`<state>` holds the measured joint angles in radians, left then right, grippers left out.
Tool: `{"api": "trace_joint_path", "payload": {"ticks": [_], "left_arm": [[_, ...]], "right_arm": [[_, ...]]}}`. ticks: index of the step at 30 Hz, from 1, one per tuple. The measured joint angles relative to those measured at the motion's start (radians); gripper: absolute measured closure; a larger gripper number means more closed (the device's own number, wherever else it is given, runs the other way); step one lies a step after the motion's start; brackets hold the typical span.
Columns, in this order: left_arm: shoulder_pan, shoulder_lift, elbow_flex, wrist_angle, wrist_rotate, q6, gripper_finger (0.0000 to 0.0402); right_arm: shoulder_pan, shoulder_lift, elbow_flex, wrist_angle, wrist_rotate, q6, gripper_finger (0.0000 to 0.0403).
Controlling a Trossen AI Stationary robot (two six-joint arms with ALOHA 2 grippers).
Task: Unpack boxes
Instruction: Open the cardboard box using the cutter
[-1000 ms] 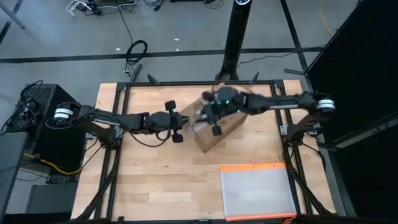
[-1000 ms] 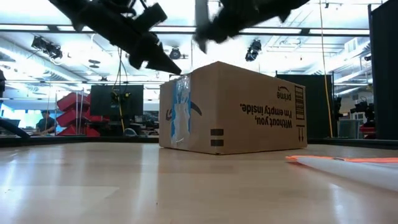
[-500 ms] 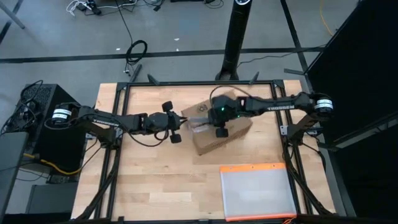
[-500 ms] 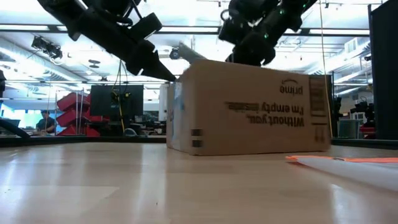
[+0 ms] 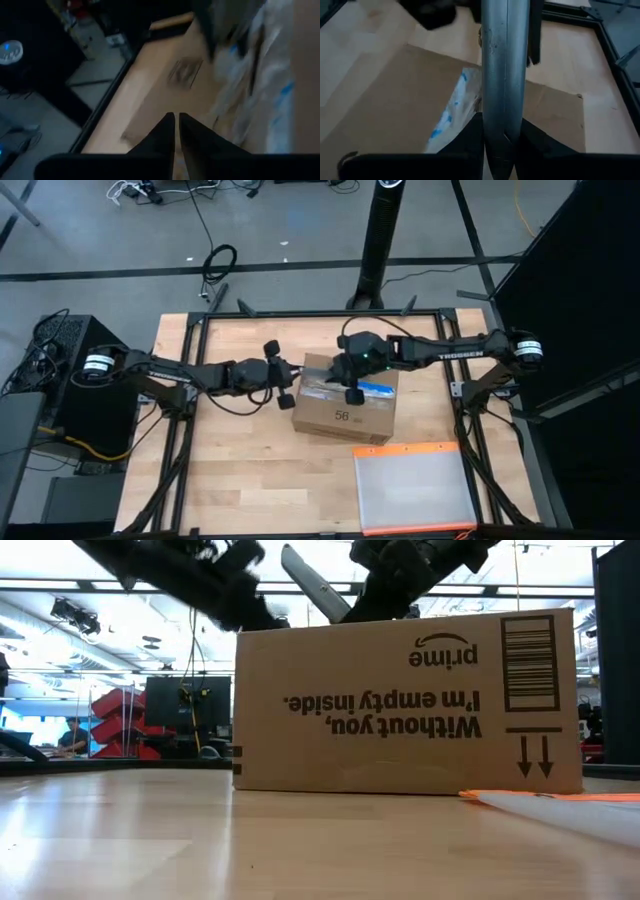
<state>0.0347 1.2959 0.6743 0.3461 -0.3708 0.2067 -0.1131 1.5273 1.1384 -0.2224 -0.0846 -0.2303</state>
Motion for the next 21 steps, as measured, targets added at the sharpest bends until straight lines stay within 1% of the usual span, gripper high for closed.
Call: {"api": "trace_joint_path", "payload": {"ticks": [11, 16, 19, 21], "left_arm": [[-0.016, 0.039, 0.054, 0.275, 0.07, 0.007, 0.0387], [0.02, 0.127, 0.056, 0.448, 0.071, -0.057, 0.0386], [0.028, 0.138, 0.056, 0.484, 0.061, -0.057, 0.0389], [0.028, 0.123, 0.057, 0.487, 0.051, -0.038, 0.0391]], "right_arm": [[-0.015, 0.034, -0.001, 0.044, 0.011, 0.016, 0.036], [-0.018, 0.057, -0.001, 0.126, 0.058, 0.021, 0.036], [-0.018, 0.055, -0.002, 0.139, 0.09, 0.031, 0.036], [-0.017, 0.054, -0.002, 0.161, 0.097, 0.072, 0.036]]}}
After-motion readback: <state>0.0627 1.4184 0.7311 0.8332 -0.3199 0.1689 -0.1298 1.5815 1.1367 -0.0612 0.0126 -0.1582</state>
